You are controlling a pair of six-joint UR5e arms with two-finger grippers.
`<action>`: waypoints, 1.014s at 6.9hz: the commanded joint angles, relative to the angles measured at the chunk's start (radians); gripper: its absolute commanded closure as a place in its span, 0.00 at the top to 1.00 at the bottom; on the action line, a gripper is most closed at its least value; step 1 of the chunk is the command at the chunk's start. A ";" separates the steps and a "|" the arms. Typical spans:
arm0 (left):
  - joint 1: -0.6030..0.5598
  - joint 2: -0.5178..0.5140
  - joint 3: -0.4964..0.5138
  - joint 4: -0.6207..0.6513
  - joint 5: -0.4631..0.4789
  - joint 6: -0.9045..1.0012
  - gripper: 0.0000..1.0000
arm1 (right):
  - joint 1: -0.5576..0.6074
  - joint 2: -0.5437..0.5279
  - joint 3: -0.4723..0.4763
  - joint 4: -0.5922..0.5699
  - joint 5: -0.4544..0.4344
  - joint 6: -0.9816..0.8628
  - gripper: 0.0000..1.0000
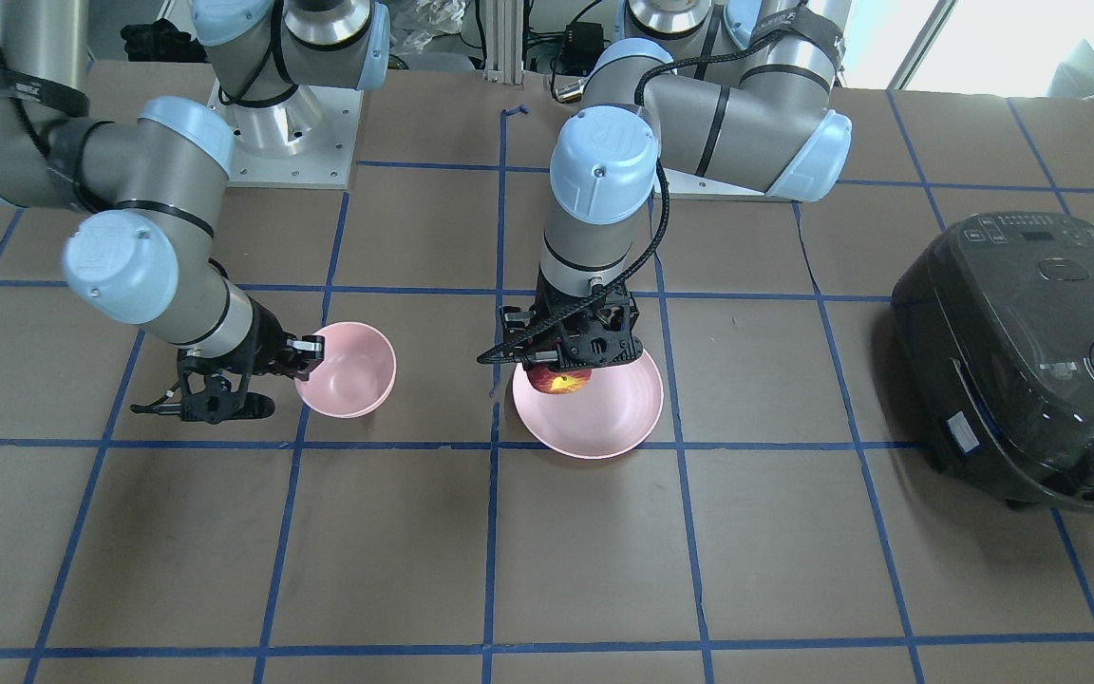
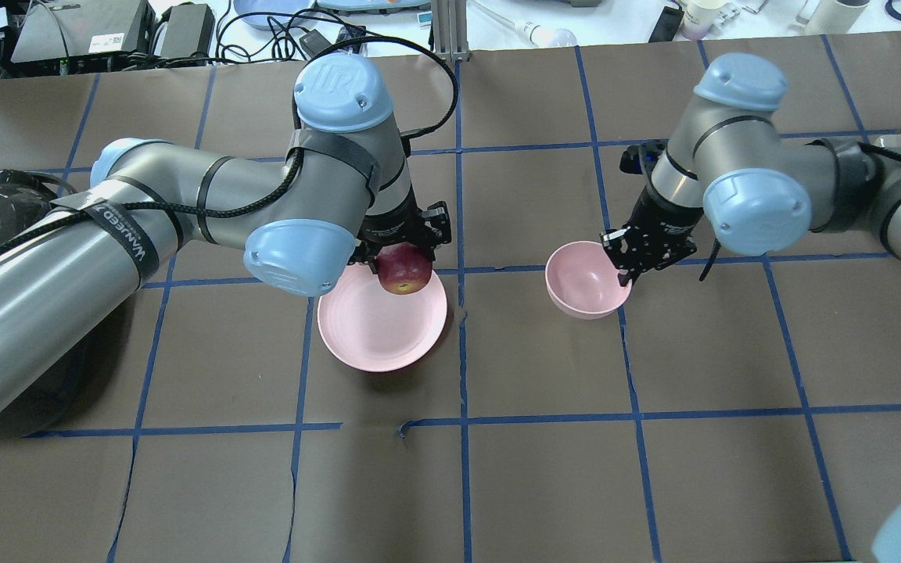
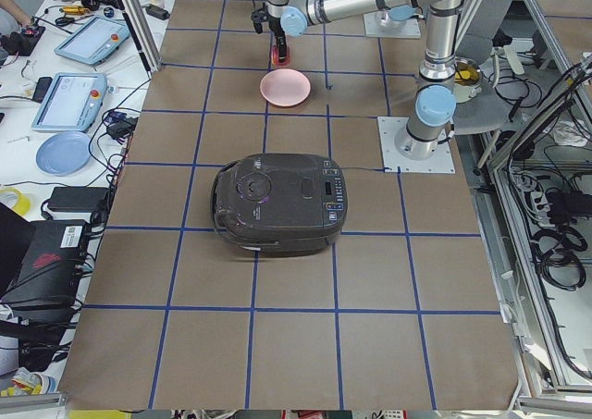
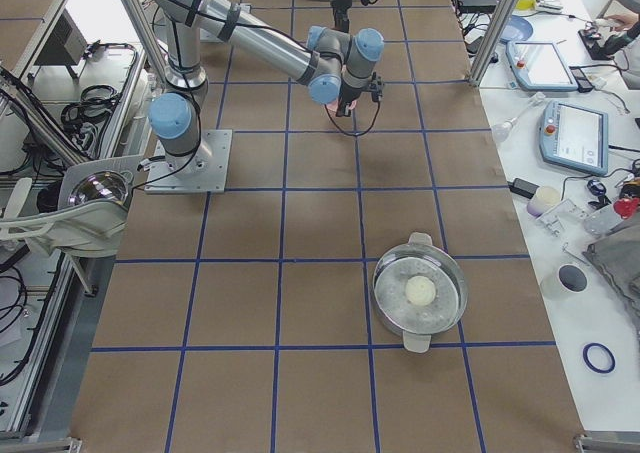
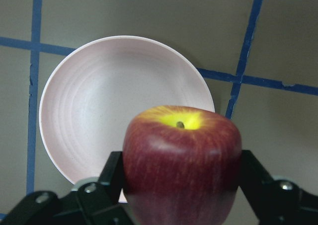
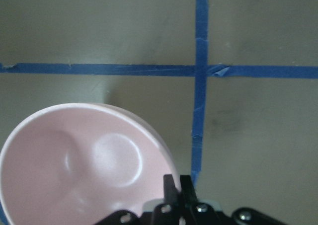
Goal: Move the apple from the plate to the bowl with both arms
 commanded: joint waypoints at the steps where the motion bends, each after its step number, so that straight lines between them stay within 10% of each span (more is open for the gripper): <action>1: -0.003 -0.008 0.003 0.000 -0.054 -0.103 0.01 | 0.044 0.005 0.098 -0.152 0.000 0.081 0.00; 2: -0.004 -0.011 0.003 0.005 -0.133 -0.226 0.00 | 0.046 0.005 0.100 -0.151 0.000 0.098 0.99; 7: -0.162 -0.127 0.011 0.274 -0.269 -0.705 0.00 | -0.061 -0.042 -0.237 0.184 -0.126 0.058 1.00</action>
